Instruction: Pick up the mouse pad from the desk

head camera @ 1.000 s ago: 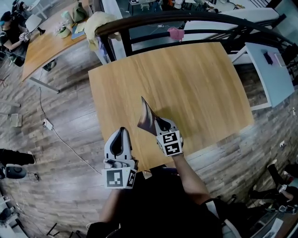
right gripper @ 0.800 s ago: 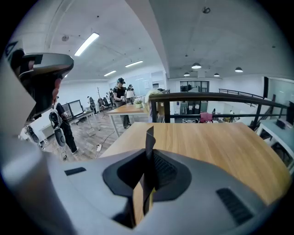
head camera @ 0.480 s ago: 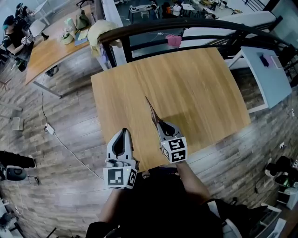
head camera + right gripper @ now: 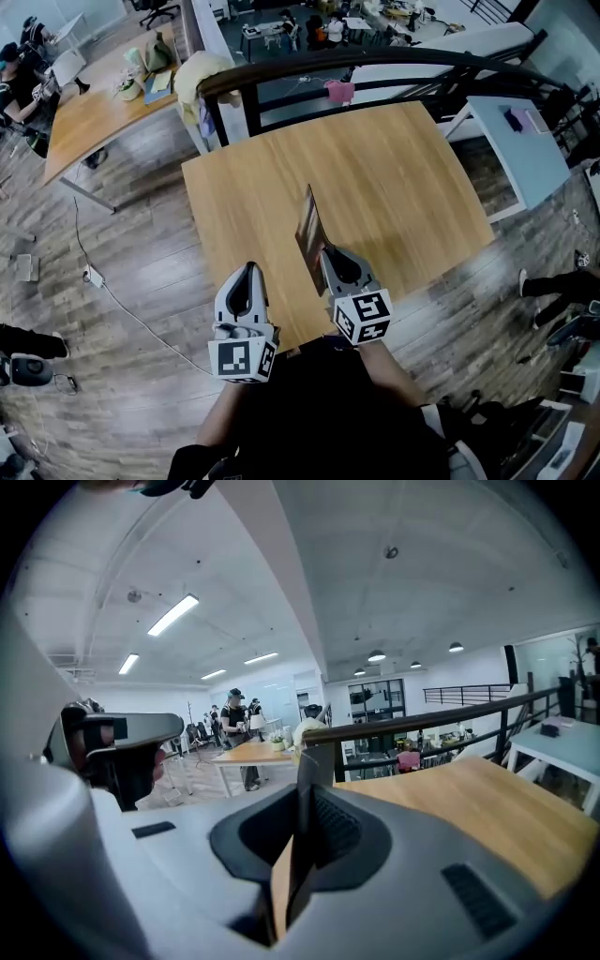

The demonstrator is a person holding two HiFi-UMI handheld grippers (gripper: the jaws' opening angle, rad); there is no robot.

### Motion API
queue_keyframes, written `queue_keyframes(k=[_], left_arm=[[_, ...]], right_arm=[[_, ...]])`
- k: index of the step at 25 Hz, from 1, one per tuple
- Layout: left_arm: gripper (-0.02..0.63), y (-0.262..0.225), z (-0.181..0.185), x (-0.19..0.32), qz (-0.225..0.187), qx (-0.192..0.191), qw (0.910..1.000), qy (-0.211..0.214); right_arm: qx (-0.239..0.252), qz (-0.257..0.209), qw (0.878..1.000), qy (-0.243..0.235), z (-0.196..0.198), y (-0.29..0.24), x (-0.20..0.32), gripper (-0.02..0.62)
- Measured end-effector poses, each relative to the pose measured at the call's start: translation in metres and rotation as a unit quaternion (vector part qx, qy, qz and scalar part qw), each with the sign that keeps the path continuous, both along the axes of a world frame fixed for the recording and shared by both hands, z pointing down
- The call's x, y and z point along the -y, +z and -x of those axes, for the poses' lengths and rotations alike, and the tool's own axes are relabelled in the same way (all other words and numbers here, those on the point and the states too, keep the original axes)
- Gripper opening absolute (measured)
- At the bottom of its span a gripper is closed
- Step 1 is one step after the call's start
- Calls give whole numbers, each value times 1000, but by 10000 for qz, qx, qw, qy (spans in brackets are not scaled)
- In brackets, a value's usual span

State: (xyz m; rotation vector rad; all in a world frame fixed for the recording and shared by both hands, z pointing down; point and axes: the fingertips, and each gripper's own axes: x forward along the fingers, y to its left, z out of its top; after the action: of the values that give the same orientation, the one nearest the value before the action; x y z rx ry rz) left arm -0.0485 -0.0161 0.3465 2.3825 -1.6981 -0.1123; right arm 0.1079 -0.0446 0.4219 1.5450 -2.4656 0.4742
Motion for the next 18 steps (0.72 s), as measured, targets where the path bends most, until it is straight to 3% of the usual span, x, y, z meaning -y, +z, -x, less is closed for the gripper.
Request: queue_keyframes(k=[8,18], left_arm=[[25,13,5,-17,240,-134,9990,346],[25,12,11,-23,183,-134,9990,374]], right_arm=[[142,-179,9997,90,19,-21,-29,51],[132,-246,9996,50,31,-25,-41,51]])
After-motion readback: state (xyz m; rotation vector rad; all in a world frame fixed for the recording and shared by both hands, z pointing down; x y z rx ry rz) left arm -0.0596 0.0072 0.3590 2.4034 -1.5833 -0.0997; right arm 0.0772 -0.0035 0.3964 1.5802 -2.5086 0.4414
